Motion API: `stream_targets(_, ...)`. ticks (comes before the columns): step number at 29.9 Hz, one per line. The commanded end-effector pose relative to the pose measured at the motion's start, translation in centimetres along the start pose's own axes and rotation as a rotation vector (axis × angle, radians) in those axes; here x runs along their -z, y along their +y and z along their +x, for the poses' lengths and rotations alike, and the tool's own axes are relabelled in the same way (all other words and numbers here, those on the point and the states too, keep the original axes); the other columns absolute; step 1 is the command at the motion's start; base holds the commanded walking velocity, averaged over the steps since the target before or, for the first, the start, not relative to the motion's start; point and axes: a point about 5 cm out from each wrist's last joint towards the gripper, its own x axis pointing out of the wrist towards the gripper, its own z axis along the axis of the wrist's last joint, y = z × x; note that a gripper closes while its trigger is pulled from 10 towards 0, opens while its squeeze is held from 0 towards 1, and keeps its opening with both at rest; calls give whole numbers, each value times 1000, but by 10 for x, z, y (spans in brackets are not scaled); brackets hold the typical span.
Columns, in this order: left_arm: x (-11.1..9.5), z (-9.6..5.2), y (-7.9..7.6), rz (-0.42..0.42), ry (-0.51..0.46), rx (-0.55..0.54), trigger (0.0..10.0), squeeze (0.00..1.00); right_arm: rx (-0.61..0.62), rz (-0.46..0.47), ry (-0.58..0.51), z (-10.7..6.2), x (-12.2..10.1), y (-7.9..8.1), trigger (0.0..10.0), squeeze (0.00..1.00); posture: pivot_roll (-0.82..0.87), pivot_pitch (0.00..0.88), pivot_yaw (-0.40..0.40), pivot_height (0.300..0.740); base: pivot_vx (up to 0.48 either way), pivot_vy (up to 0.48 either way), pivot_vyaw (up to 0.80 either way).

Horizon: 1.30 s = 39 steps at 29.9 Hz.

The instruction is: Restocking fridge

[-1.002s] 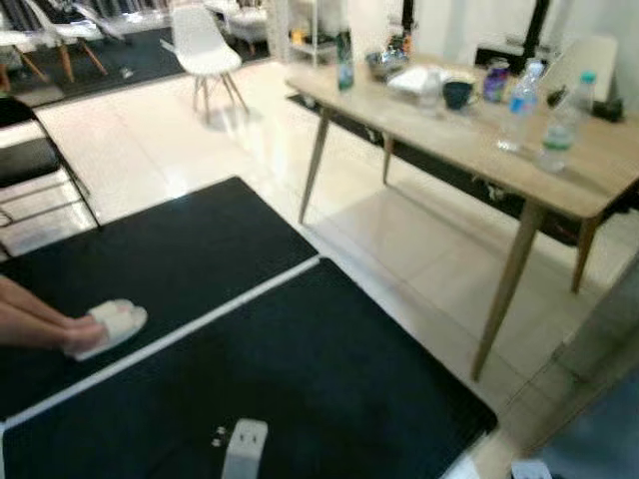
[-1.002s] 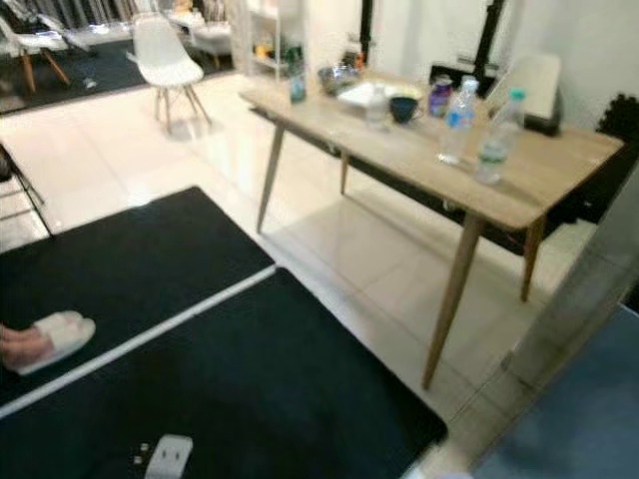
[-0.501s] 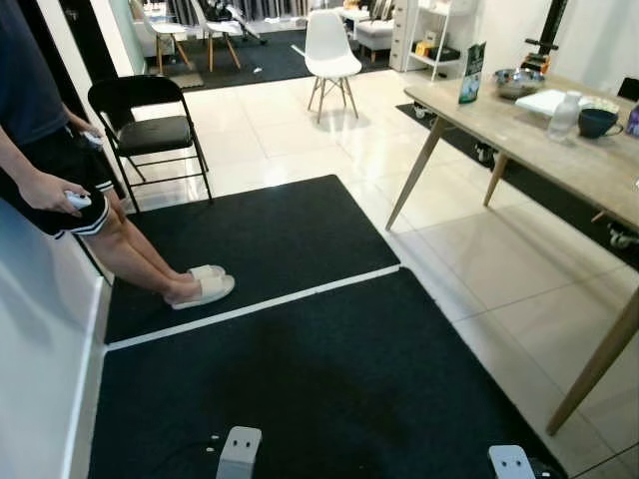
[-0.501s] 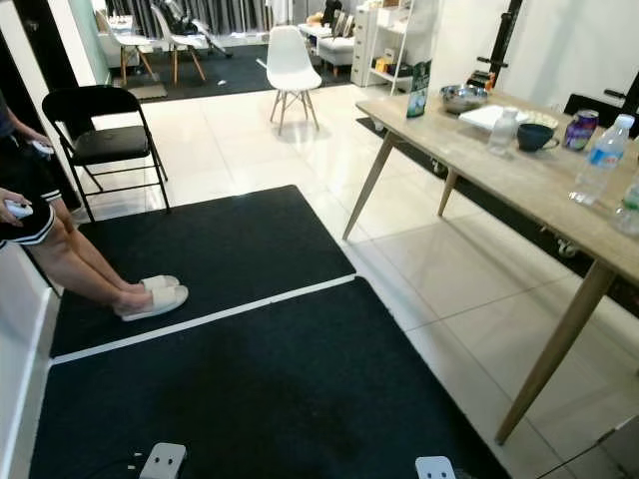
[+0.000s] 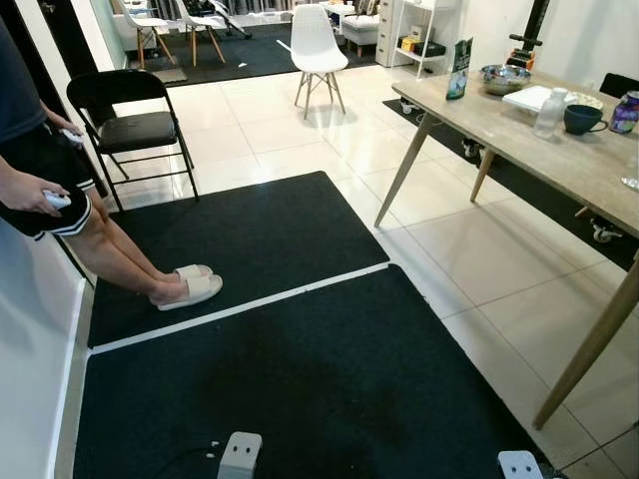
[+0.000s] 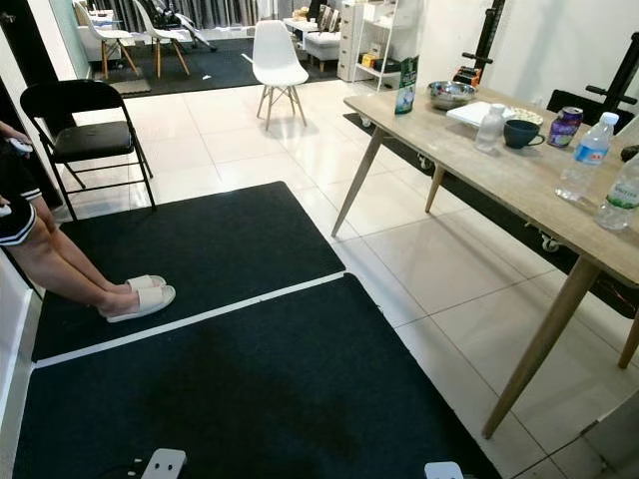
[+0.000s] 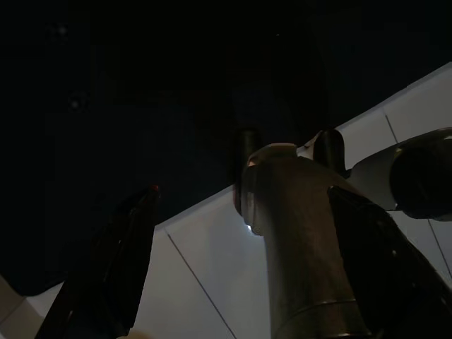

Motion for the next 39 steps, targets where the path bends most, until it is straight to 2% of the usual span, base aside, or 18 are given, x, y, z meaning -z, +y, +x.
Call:
stream_targets(1, -1, 1, -4, -4, 0, 10, 10000, 0, -4, -9, 7, 0, 1, 0, 10000, 0, -67, 0, -15, 740, 307, 0, 0)
stream_targets(39, -2, 1, -6, 26, 2, 29, 10000, 0, -16, -9, 13, -1, 7, 3, 10000, 0, -78, 0, -9, 740, 345, 0, 0)
